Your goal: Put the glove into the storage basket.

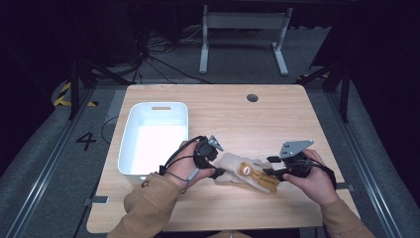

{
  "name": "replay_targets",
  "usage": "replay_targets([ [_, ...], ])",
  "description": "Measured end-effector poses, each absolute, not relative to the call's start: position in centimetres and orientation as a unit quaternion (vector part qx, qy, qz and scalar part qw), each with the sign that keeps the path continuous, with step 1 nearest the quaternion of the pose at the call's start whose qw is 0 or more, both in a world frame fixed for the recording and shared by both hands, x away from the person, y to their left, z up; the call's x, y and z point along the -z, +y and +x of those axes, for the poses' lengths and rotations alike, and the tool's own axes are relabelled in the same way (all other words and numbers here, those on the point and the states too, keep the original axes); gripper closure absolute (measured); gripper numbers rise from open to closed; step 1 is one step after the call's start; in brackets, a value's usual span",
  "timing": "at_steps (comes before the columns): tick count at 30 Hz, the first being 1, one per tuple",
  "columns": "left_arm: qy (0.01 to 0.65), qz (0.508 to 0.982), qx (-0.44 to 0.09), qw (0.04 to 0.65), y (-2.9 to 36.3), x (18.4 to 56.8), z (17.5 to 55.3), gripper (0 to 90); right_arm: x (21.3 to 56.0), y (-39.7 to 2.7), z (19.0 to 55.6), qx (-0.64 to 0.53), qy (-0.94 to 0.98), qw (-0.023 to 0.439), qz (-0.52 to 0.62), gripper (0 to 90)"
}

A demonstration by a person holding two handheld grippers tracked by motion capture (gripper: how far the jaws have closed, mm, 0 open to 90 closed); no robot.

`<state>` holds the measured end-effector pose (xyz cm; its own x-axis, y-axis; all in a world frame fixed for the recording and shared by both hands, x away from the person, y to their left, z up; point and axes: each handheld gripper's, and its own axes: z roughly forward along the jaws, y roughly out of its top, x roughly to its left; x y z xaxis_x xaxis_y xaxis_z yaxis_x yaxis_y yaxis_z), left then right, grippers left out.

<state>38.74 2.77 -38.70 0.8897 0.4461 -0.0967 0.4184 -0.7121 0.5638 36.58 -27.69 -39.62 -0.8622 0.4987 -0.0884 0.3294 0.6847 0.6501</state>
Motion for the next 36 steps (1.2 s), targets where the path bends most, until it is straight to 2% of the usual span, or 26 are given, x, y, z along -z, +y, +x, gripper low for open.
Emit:
replay_targets([
  [3,0.229,0.927,-0.035,0.295,2.6,39.0,38.9,35.8,39.6,-28.6,36.4,-0.295,0.917,0.134,0.233,50.3],
  [20,0.228,0.928,-0.032,0.294,2.2,39.8,39.3,34.2,41.5,-31.1,36.9,-0.227,0.931,0.076,0.274,57.3],
  [30,0.222,0.932,-0.026,0.287,2.0,40.3,39.4,33.8,42.0,-30.8,36.8,-0.225,0.934,0.051,0.274,60.8],
  [34,0.221,0.933,-0.023,0.281,1.9,40.6,39.4,34.7,42.4,-30.4,37.0,-0.223,0.936,0.057,0.268,65.9],
  [35,0.223,0.934,-0.028,0.277,1.9,40.7,39.5,37.4,42.6,-30.1,37.0,-0.221,0.936,0.052,0.268,75.5],
  [36,0.223,0.934,-0.028,0.277,1.9,40.7,39.5,38.9,42.6,-30.1,37.0,-0.221,0.936,0.052,0.268,75.5],
])
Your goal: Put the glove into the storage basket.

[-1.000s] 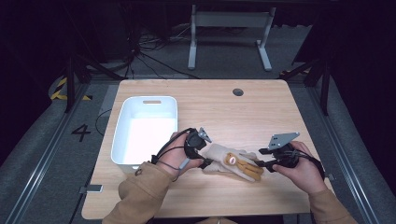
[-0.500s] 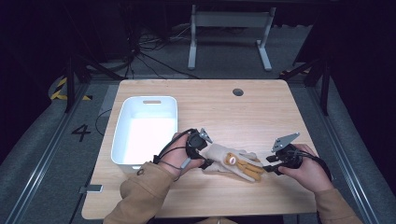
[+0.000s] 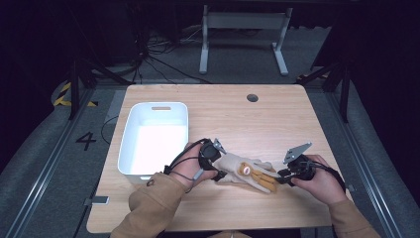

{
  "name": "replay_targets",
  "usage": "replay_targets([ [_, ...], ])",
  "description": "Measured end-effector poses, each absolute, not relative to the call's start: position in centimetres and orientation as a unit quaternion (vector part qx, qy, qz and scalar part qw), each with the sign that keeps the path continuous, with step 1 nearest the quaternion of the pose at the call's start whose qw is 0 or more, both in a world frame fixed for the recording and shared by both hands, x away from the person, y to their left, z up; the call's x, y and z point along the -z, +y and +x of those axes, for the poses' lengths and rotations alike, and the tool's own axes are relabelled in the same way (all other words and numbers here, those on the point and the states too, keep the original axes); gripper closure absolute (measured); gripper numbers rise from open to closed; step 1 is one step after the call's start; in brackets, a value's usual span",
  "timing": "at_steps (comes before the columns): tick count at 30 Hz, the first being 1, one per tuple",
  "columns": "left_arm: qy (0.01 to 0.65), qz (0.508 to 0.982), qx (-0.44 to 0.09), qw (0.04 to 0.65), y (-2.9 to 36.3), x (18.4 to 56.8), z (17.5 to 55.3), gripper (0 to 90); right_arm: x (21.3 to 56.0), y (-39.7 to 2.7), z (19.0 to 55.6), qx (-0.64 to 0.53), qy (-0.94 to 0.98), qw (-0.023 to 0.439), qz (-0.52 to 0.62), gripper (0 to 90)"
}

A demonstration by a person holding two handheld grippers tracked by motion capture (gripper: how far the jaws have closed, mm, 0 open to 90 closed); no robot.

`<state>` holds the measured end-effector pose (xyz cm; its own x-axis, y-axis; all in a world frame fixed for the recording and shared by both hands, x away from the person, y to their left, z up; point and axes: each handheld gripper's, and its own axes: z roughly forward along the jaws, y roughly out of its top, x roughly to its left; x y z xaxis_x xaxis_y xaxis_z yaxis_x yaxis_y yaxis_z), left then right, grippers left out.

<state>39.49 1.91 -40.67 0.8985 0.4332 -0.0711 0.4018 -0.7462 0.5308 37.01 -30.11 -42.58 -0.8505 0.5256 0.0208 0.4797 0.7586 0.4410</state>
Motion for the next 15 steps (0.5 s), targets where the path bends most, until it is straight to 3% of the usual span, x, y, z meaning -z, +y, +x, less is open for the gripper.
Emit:
replay_targets([
  [3,0.234,0.935,-0.029,0.267,2.0,41.1,39.7,44.0,42.6,-29.9,36.9,-0.224,0.933,0.055,0.274,84.4],
  [15,0.228,0.937,-0.032,0.265,1.2,42.1,40.0,54.8,42.3,-29.9,37.0,-0.235,0.931,0.070,0.271,85.2],
])
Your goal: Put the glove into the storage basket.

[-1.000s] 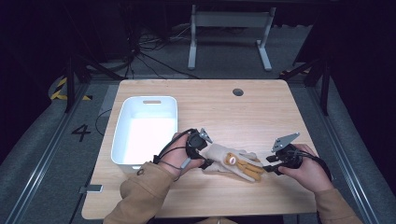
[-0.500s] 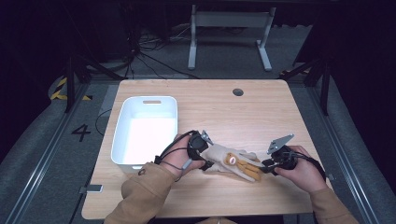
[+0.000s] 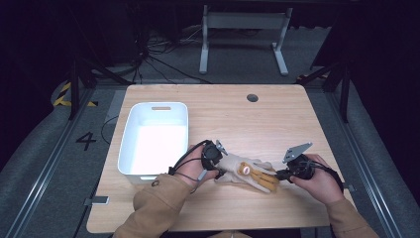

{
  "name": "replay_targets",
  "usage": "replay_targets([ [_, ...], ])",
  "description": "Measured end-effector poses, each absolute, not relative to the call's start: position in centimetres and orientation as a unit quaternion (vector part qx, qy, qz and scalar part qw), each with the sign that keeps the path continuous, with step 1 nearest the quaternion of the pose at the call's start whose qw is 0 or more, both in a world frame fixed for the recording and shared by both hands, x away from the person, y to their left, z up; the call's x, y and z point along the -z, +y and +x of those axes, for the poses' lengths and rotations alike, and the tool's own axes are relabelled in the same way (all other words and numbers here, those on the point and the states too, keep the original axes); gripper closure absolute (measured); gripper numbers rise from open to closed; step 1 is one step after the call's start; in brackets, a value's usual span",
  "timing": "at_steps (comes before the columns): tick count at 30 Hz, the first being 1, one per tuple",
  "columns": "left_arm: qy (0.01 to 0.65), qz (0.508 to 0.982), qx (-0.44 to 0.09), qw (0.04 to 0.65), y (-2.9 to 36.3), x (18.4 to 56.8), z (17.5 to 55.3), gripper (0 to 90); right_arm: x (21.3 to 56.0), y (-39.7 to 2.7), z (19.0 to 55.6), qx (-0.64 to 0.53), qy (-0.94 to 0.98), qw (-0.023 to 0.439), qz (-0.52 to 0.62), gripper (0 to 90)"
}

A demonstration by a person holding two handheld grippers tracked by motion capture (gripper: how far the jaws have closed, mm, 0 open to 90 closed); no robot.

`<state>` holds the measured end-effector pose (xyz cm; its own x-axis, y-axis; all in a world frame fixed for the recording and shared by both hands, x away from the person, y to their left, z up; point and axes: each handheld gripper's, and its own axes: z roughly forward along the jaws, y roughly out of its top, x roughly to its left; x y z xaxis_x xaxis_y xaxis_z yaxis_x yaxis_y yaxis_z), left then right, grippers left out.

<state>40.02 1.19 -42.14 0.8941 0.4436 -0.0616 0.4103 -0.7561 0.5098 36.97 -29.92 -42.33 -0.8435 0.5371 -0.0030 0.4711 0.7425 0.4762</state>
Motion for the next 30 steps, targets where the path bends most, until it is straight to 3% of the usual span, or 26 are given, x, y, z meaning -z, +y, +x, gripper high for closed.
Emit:
replay_targets([
  [2,0.228,0.936,-0.032,0.266,1.13,42.17,40.05,57.0,42.33,-29.89,36.98,-0.236,0.931,0.070,0.271,85.3],
  [8,0.233,0.933,-0.039,0.272,1.36,41.88,40.21,80.5,42.44,-29.79,37.04,-0.237,0.930,0.063,0.273,85.6],
  [12,0.232,0.935,-0.032,0.268,1.47,41.89,40.25,88.1,42.37,-29.74,37.05,-0.237,0.930,0.063,0.273,85.8],
  [16,0.241,0.933,-0.025,0.267,1.53,41.99,40.32,87.0,42.38,-29.72,37.03,-0.237,0.930,0.063,0.273,85.8],
  [18,0.249,0.932,-0.011,0.264,1.46,42.21,40.31,65.2,42.37,-29.72,37.03,-0.237,0.930,0.063,0.274,85.8],
  [19,0.246,0.932,-0.010,0.264,1.37,42.28,40.26,58.5,42.36,-29.72,37.03,-0.238,0.930,0.063,0.274,85.8],
  [23,0.240,0.936,-0.013,0.258,0.74,42.76,40.15,58.4,42.43,-29.61,37.02,-0.237,0.930,0.063,0.274,85.8],
  [25,0.236,0.937,-0.021,0.257,0.67,42.83,40.13,65.0,42.48,-29.56,37.03,-0.236,0.931,0.064,0.271,85.8],
  [26,0.235,0.936,-0.028,0.260,0.70,42.72,40.12,75.8,42.45,-29.52,37.01,-0.237,0.931,0.065,0.270,85.7],
  [27,0.231,0.935,-0.035,0.267,0.71,42.53,40.07,79.6,42.40,-29.51,37.00,-0.238,0.931,0.065,0.270,85.8],
  [30,0.221,0.935,-0.048,0.274,0.67,42.01,39.86,83.9,42.21,-29.45,36.94,-0.240,0.931,0.068,0.267,85.8],
])
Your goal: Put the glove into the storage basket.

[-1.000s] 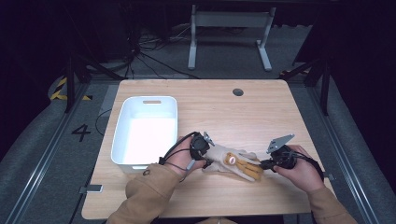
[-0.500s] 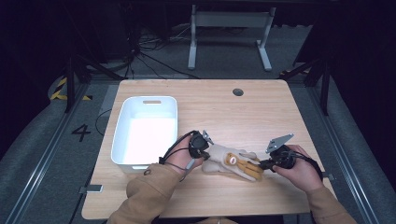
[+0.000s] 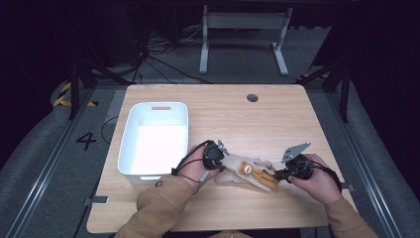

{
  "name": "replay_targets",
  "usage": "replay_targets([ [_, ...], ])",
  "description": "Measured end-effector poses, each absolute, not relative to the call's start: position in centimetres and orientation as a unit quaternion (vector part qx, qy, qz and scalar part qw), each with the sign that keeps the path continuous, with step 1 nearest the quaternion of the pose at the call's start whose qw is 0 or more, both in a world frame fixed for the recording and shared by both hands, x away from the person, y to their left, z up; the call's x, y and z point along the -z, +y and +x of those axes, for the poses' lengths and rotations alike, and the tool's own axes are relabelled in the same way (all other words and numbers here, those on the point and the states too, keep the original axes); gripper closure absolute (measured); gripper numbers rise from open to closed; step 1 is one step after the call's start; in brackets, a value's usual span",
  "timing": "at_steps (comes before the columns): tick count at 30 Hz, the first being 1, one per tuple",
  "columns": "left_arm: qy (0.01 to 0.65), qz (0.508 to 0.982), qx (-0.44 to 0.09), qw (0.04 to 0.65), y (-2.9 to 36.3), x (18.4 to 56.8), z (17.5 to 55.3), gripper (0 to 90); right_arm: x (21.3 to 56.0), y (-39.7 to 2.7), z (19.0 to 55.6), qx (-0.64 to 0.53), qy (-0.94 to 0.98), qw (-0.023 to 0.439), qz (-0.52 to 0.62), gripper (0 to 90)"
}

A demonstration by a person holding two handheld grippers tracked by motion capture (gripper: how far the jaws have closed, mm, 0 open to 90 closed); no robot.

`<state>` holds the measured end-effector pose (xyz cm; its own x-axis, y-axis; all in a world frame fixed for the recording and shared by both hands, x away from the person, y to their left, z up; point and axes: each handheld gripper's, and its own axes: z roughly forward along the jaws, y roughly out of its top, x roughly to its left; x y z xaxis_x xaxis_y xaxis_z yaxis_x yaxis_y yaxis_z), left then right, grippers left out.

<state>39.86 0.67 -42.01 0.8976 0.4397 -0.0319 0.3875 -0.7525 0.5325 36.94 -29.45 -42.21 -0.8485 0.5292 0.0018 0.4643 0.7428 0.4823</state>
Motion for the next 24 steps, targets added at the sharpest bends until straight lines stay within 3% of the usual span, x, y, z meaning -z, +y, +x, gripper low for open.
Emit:
replay_targets([
  [24,0.210,0.924,-0.057,0.316,1.9,38.4,38.0,85.7,37.9,-31.2,36.3,-0.290,0.900,0.141,0.294,86.8],
])
